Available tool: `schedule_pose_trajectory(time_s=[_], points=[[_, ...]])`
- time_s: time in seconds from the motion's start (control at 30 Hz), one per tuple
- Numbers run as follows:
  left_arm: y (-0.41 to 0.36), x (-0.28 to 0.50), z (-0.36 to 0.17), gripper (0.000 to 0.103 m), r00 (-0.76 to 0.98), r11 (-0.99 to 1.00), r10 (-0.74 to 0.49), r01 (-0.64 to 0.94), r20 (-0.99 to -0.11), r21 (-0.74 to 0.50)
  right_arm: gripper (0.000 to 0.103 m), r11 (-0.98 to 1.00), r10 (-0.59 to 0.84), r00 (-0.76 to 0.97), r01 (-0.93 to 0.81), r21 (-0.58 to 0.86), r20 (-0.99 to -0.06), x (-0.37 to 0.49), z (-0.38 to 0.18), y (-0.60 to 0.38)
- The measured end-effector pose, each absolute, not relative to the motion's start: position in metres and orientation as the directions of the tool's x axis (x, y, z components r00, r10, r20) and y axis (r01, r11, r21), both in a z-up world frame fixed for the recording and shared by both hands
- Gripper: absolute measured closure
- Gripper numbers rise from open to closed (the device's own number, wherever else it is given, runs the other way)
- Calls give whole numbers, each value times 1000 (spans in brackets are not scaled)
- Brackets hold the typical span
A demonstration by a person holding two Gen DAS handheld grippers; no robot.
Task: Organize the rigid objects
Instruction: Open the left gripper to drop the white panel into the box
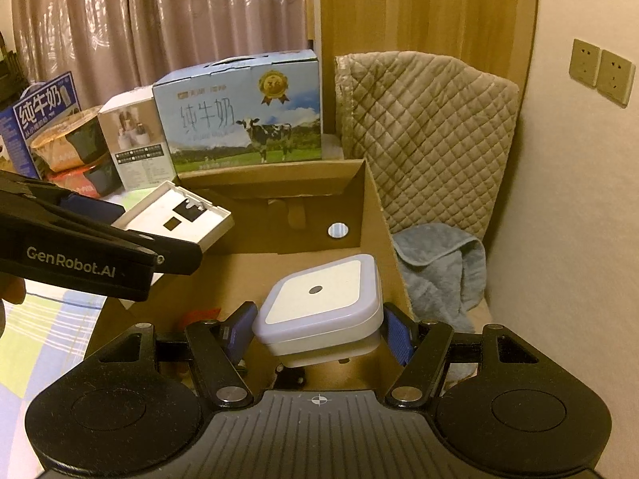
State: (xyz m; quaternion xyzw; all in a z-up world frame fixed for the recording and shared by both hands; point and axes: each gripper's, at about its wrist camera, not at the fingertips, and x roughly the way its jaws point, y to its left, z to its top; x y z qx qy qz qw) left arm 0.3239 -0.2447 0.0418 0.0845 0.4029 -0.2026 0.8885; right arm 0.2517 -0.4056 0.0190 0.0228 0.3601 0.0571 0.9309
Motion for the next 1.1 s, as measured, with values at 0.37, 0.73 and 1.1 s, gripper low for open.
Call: schedule_pose_trajectory(time_s=[0.37,0.73,1.1], points=[[-245,327,39,18,595,904,-291,428,-749,-11,39,993,122,733,-93,78,-669,257,18,-403],[-229,331,47,9,641,924,-274,381,-717,-13,39,993,120,733,-89,80,-669,258,16,-403],[-208,310,48,9,638,934,-253,358,-728,-11,39,991,134,728,-87,104,-672,256,21,-398]])
